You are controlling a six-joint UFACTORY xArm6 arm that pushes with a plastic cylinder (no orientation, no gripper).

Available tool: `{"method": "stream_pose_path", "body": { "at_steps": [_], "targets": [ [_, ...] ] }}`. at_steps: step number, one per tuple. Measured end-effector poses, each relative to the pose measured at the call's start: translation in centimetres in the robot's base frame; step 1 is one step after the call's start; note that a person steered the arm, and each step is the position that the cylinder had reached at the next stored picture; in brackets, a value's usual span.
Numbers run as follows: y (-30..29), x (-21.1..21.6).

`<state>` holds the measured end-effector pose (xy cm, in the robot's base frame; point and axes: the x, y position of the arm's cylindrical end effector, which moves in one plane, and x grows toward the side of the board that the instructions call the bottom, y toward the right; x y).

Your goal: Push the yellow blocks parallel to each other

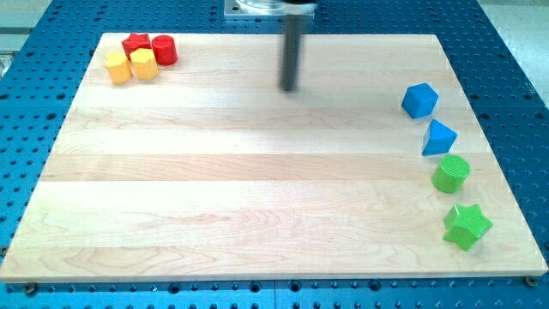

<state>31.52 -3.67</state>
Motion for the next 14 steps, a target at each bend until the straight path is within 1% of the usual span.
{"method": "stream_pose_path", "body": {
  "at_steps": [1, 2, 3, 4, 5, 6, 7, 8, 9, 10, 11, 13, 14],
  "targets": [
    [-15.3, 0.8],
    [-26.6, 0.4],
    [-25.5, 0.2],
    [-23.4, -2.4],
    [-21.2, -2.5],
    [-17.7, -3.5],
    [-14.0, -2.7],
    [-8.4, -0.6],
    [-8.8, -1.1],
    [-11.2, -3.7],
    [-13.2, -4.3],
    [-6.0, -5.5],
    [-4.7, -5.9]
  ]
}}
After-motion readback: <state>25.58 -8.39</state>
